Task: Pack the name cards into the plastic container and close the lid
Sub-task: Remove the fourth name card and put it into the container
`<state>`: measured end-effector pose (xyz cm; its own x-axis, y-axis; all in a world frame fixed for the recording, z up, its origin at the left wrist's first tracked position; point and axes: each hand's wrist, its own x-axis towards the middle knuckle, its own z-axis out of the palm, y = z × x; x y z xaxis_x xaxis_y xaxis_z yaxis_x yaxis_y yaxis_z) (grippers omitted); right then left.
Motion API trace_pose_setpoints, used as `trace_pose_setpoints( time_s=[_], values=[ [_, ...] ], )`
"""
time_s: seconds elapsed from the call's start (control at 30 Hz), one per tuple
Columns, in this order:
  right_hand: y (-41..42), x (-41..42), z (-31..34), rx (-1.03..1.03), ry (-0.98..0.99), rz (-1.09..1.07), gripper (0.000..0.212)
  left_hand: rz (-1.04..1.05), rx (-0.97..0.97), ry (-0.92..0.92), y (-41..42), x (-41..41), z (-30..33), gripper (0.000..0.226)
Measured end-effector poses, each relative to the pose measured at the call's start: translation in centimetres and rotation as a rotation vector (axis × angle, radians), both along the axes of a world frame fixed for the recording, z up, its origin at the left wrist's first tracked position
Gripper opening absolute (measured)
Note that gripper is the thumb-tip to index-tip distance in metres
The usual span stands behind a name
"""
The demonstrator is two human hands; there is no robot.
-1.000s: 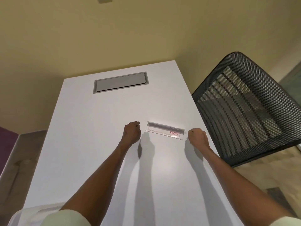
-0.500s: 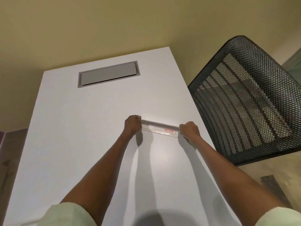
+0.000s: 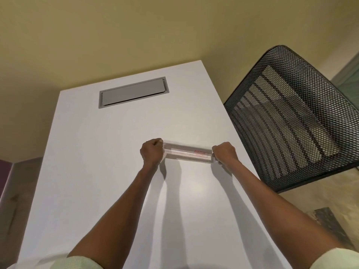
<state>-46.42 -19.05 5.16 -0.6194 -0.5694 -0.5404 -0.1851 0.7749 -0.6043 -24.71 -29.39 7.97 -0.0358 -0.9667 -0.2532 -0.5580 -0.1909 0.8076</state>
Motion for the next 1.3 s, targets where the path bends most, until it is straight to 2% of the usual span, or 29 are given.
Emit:
trace_pose_setpoints(
  time_s=[0.13, 0.23, 0.37, 0.53, 0.7, 0.83, 1.07, 1.17, 1.3],
  values=[
    [0.8, 1.3, 1.7, -0.074, -0.041, -0.011, 0.029, 0.213, 0.028, 0.182, 1.2, 1.9, 1.1, 0.011],
    [1.4, 2.2, 2.6, -0.133, -0.047, -0.054, 0.028, 0.324, 0.073, 0.3, 2.3, 3.2, 2.0, 0.013],
    [3.2, 3.9, 4.3, -0.215, -0.05, -0.074, 0.015, 0.398, 0.158, 0.521, 4.2, 5.0, 3.5, 0.009],
    [5.5, 5.5, 4.6, -0.308, -0.057, -0.115, 0.022, 0.414, 0.217, 0.616, 6.1, 7.1, 3.9, 0.027],
    [7.5, 6.3, 4.8, -0.364, -0.095, -0.135, 0.015, 0.259, 0.224, 0.525, 7.8, 9.2, 4.1, 0.027],
    [8.8, 7.0, 4.7, -0.33, -0.101, -0.143, 0.015, 0.131, 0.192, 0.38, 8.9, 10.7, 3.3, 0.027],
    [10.6, 8.4, 3.0, -0.262, 0.009, -0.069, 0.014, 0.145, 0.063, 0.107, 11.6, 11.5, 1.2, 0.019],
    [11.3, 9.1, 1.9, -0.192, 0.097, 0.031, 0.008, 0.129, 0.02, 0.013, 12.7, 11.6, 0.1, 0.017],
    [12.1, 10.0, 1.2, -0.157, 0.215, 0.19, 0.035, 0.08, 0.042, -0.101, 14.0, 11.9, -1.3, 0.018]
  ],
)
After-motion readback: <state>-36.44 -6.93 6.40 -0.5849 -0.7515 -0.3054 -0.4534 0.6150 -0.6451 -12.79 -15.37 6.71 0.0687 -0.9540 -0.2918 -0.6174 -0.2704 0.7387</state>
